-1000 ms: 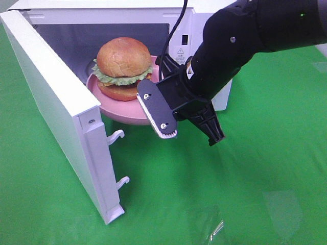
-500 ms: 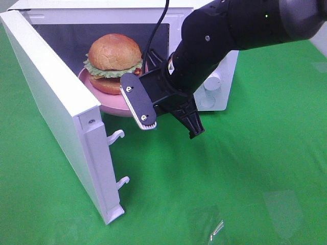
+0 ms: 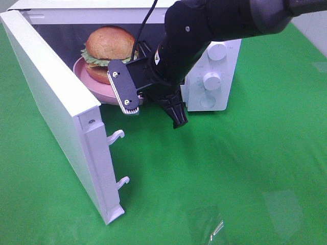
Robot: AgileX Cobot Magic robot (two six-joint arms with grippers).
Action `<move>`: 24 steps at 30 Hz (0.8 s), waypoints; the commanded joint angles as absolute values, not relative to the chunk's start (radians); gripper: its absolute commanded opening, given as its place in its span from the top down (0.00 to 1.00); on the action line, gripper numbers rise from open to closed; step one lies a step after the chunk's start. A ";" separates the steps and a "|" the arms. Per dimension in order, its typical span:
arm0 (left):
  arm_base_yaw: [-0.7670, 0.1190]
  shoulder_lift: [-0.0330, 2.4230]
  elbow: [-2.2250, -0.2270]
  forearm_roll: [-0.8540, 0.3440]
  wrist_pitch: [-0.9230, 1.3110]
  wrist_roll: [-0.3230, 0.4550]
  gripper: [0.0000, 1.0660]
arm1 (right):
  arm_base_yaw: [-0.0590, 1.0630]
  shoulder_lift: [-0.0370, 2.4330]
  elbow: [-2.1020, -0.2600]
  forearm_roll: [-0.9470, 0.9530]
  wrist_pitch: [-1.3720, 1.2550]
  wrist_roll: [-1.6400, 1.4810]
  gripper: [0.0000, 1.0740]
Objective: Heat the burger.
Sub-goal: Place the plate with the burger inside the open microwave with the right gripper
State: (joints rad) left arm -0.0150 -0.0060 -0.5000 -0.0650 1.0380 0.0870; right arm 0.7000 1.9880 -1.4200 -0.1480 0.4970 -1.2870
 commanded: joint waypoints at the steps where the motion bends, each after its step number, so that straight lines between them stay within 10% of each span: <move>1: -0.015 -0.007 -0.498 -0.070 1.037 0.087 0.06 | 0.687 2.006 -1.478 -0.171 0.500 -1.233 1.00; 24: -0.015 -0.007 -0.498 -0.070 1.037 0.087 0.06 | 0.687 2.190 -1.725 -0.181 0.581 -1.129 1.00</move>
State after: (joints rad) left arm -0.0150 -0.0060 -0.5000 -0.0650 1.0380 0.0870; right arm 0.6970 2.1830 -1.6850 -0.1570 0.6070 -1.1480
